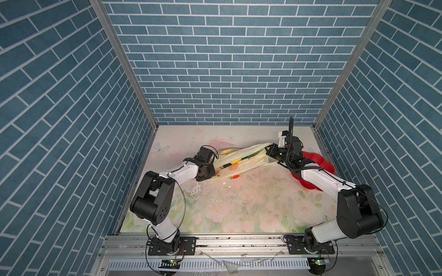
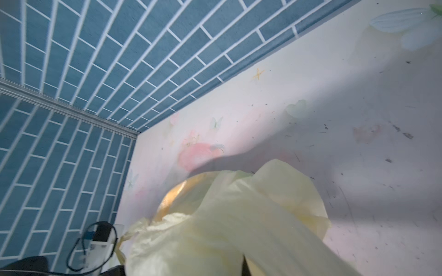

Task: Take fruits out of the plastic bag
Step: Spread open the plastic bag at the top-center of the table.

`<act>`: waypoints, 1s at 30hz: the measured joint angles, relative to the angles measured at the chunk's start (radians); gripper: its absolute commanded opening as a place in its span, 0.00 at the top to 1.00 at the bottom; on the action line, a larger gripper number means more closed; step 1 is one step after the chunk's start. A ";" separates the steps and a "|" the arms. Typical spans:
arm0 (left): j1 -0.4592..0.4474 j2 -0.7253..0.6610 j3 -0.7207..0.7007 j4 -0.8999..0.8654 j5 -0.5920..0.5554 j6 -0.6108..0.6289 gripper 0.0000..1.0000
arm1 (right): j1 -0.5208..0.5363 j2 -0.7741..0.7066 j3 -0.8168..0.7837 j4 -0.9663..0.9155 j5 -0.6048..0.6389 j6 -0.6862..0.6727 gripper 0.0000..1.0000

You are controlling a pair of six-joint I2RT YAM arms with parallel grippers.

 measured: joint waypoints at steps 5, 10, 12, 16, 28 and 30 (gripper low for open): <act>-0.013 -0.071 -0.009 0.058 -0.002 0.045 1.00 | -0.037 0.050 0.002 0.087 -0.053 0.045 1.00; -0.075 -0.077 0.011 0.103 0.010 0.080 1.00 | -0.038 0.115 0.023 0.108 -0.085 0.064 0.97; -0.098 -0.075 0.024 0.114 0.018 0.092 1.00 | -0.035 0.134 0.040 0.097 -0.093 0.066 0.78; -0.123 -0.071 0.040 0.138 0.032 0.107 1.00 | -0.035 0.133 0.077 0.014 -0.069 0.047 0.41; -0.135 -0.071 0.040 0.151 0.048 0.135 1.00 | 0.014 -0.044 0.169 -0.463 0.256 -0.092 0.23; -0.145 -0.071 0.040 0.155 0.048 0.138 1.00 | 0.061 -0.070 0.183 -0.515 0.320 -0.096 0.22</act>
